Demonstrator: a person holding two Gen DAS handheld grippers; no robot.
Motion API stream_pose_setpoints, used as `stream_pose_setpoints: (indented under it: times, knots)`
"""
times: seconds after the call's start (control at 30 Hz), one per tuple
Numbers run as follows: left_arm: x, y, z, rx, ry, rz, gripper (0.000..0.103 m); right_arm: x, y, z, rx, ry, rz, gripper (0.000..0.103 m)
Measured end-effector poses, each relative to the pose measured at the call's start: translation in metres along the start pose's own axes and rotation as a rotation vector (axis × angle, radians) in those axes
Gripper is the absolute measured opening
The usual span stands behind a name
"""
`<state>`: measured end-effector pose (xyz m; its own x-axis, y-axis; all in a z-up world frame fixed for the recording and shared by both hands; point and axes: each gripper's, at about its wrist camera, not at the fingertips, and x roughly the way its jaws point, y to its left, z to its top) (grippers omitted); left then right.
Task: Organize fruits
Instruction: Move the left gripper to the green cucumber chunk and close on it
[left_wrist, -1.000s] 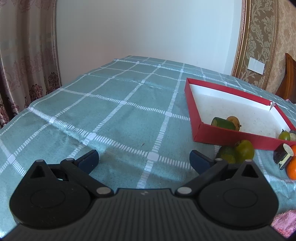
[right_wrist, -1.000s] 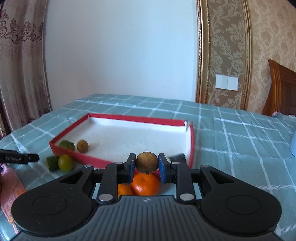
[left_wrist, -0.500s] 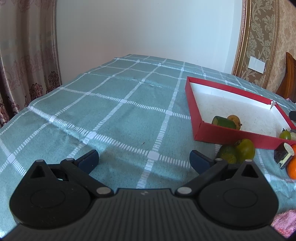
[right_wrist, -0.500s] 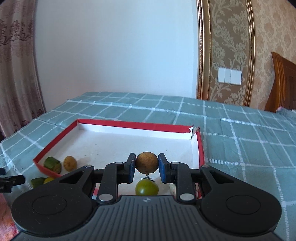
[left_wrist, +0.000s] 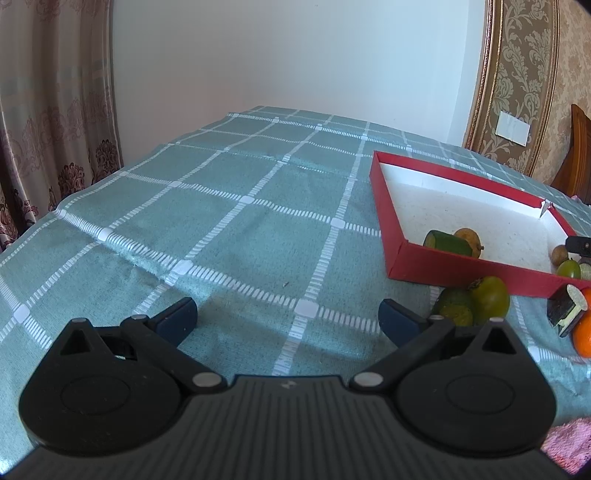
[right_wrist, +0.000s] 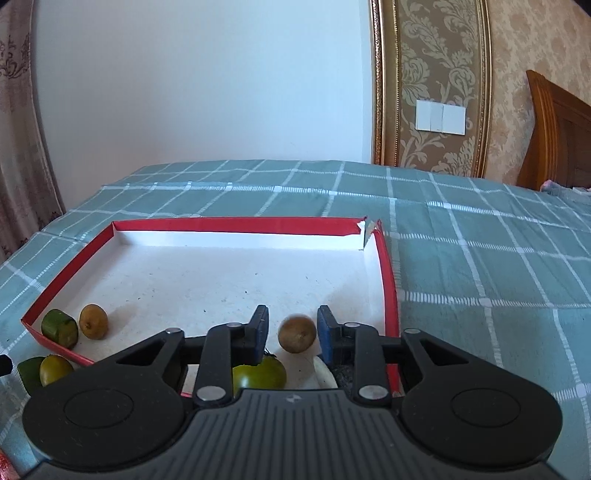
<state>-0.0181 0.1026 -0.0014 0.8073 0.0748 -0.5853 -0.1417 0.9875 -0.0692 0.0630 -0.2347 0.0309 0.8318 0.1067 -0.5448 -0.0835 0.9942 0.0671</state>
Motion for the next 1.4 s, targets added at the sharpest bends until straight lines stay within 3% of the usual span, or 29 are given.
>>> stream_pose_setpoints:
  times: [0.03, 0.17, 0.37, 0.47, 0.67, 0.83, 1.13, 1.4]
  knots:
    - [0.000, 0.000, 0.000, 0.000, 0.000, 0.000, 0.103, -0.003, -0.001, 0.000, 0.005, -0.008, -0.004, 0.033]
    - [0.000, 0.000, 0.000, -0.002, 0.000, 0.007, 0.103, -0.028, -0.006, -0.006, 0.022, -0.070, -0.006, 0.061]
    - [-0.002, 0.003, -0.001, -0.017, -0.011, 0.005, 0.103, -0.073, -0.032, -0.033, 0.093, -0.149, -0.023, 0.063]
    - [-0.005, 0.006, -0.001, -0.031, -0.032, 0.001, 0.103, -0.089, -0.046, -0.053, 0.143, -0.170, -0.042, 0.072]
    - [-0.017, 0.001, -0.004, 0.000, -0.107, -0.007, 0.103, -0.094, -0.067, -0.079, 0.259, -0.179, -0.012, 0.072]
    - [-0.035, -0.017, -0.009, 0.118, -0.205, -0.025, 0.103, -0.094, -0.081, -0.084, 0.353, -0.194, 0.020, 0.074]
    - [-0.032, -0.066, -0.011, 0.374, -0.166, -0.078, 0.103, -0.094, -0.088, -0.089, 0.393, -0.193, 0.049, 0.079]
    - [-0.020, -0.076, -0.007, 0.411, -0.130, -0.130, 0.103, -0.093, -0.090, -0.089, 0.402, -0.191, 0.053, 0.079]
